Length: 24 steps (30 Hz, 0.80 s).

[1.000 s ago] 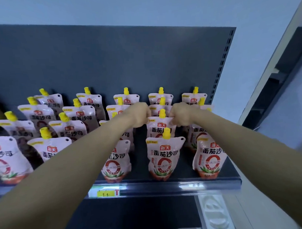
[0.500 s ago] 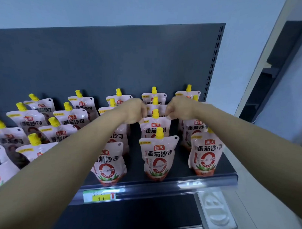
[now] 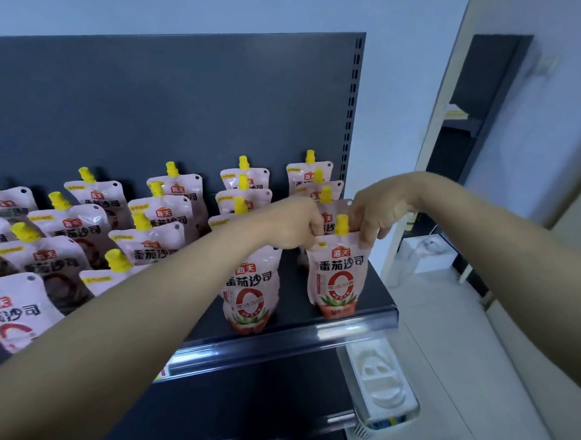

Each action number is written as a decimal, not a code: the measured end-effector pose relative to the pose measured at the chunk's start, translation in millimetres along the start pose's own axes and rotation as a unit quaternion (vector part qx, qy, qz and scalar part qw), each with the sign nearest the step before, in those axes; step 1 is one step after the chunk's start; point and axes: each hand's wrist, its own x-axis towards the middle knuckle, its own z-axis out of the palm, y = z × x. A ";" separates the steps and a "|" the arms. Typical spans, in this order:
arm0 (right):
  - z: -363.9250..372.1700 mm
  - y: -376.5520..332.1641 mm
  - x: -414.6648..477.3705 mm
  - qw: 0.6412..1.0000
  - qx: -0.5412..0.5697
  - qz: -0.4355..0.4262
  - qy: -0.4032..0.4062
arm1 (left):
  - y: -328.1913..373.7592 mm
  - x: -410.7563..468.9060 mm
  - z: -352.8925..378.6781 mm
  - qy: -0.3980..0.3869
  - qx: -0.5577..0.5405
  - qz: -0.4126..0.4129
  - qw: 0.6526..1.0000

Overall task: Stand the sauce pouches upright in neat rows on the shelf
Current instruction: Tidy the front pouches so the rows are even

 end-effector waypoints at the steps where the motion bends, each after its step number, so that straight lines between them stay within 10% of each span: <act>1: 5.6 3.9 2.9 1.000 0.007 -0.005 0.013 | 0.1 1.1 2.1 0.004 0.002 -0.002 1.000; 10: -8.1 17.8 -3.2 0.993 0.106 -0.038 0.026 | -4.4 2.9 5.9 0.025 -0.025 -0.025 0.999; 17: -23.4 27.3 18.0 0.961 0.055 -0.022 0.269 | -11.9 0.4 -20.6 0.044 -0.145 -0.041 0.988; 24: -8.3 32.5 39.0 0.979 0.025 0.004 0.204 | -32.5 34.0 -21.6 0.119 -0.023 -0.129 0.984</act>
